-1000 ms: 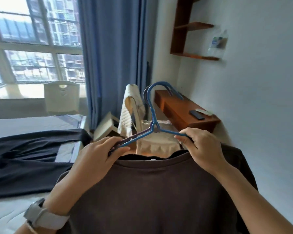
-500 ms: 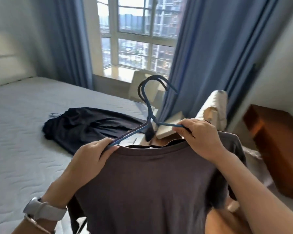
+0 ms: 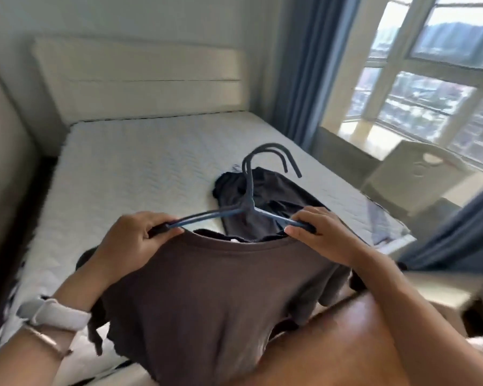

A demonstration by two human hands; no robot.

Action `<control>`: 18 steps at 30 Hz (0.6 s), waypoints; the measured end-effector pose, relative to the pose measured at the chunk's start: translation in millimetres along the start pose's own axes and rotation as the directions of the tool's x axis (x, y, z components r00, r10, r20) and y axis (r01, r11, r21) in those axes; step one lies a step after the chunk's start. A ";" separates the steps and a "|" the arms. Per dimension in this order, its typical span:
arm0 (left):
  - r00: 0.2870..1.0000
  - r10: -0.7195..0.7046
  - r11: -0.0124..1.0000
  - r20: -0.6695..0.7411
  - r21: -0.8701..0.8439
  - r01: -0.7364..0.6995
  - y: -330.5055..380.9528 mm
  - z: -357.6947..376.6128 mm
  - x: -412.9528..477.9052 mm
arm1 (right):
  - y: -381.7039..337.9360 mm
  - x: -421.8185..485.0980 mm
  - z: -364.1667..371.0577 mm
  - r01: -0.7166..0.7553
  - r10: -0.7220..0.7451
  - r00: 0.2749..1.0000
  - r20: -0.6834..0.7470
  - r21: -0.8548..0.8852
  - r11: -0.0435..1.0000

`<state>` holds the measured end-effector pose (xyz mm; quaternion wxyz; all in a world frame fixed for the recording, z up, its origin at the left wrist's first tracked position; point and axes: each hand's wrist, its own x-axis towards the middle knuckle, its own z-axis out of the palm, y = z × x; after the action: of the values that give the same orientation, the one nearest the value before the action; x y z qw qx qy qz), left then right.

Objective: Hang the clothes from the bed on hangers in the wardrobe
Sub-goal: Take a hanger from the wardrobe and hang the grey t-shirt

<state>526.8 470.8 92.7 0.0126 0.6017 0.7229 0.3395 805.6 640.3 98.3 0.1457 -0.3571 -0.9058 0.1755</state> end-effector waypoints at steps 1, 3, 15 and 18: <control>0.999 -0.034 0.999 -0.033 0.024 0.035 -5.3 -6.5 4.0 | 0.1 15.3 4.6 0.013 -0.013 1.000 -0.004 0.020 1.000; 0.993 -0.094 0.994 -0.077 0.043 0.097 -16.8 -18.2 11.8 | -1.7 45.8 12.4 0.009 -0.012 0.999 0.038 0.060 0.998; 0.945 -0.326 0.945 0.016 0.002 0.326 -138.1 -54.2 100.5 | -25.5 238.2 74.1 0.179 -0.180 0.974 0.136 0.023 0.984; 0.925 -0.366 0.928 0.102 0.114 0.354 -184.3 -65.8 139.4 | -39.5 286.7 86.5 0.174 -0.171 0.978 0.117 -0.019 0.985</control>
<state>301.5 553.6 104.5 0.0905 0.4781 0.8341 0.2598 547.0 795.0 77.2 0.1028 -0.2686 -0.9427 0.1694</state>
